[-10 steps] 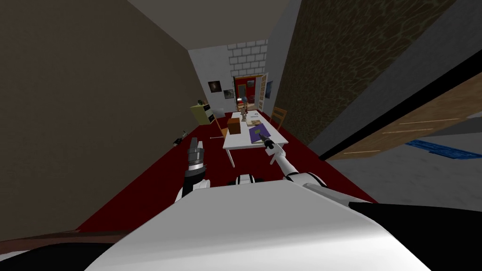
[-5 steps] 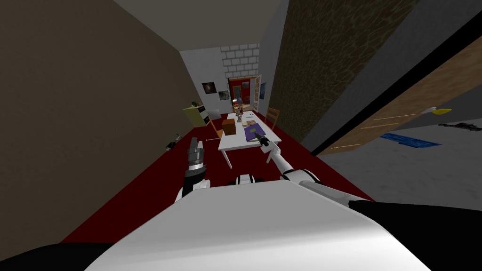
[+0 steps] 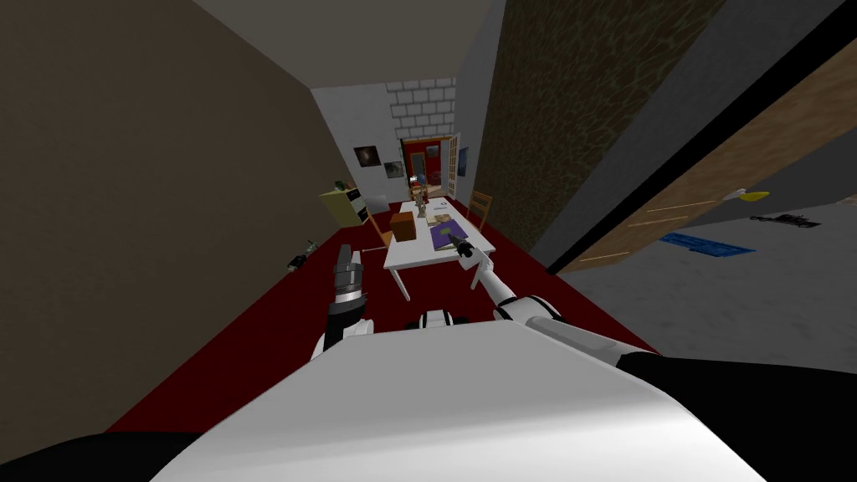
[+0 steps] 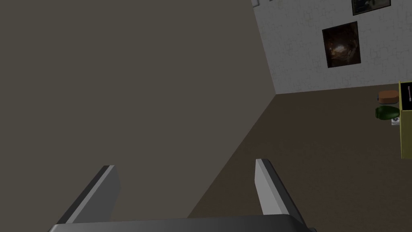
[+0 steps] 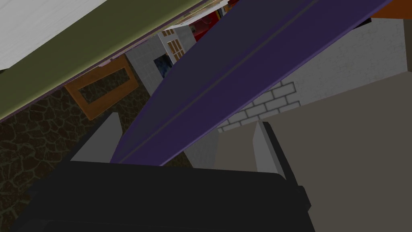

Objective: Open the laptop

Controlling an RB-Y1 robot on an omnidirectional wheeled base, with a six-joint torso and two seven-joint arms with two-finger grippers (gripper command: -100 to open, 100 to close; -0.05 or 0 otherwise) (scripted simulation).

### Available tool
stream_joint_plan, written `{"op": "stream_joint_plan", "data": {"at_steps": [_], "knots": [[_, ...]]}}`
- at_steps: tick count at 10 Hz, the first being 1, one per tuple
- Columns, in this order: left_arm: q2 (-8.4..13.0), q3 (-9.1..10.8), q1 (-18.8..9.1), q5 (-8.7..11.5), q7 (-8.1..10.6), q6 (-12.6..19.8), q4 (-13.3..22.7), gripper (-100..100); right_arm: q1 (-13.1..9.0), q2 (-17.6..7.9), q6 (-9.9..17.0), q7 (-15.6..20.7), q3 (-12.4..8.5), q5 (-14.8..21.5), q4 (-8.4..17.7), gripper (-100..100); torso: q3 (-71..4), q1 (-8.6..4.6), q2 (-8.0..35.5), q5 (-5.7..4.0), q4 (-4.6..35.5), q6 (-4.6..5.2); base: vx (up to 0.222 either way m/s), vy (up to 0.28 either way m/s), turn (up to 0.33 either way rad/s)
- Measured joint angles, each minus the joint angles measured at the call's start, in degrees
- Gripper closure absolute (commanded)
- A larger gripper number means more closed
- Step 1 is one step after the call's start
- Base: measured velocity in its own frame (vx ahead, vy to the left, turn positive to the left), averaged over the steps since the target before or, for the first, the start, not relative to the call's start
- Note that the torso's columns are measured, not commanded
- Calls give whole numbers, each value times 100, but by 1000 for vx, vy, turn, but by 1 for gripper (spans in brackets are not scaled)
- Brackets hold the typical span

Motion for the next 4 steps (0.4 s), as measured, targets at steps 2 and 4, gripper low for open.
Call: {"op": "stream_joint_plan", "data": {"at_steps": [2,4], "knots": [[0,0,0,0,0,0,0,0,9,2,5,-1,1,-1,8,0,0,-5,0,-1,1,0,0,0,0],[0,0,0,0,0,0,0,0,18,5,10,-3,3,-3,16,0,-1,-6,-1,-2,0,0,0,0,0]]}}
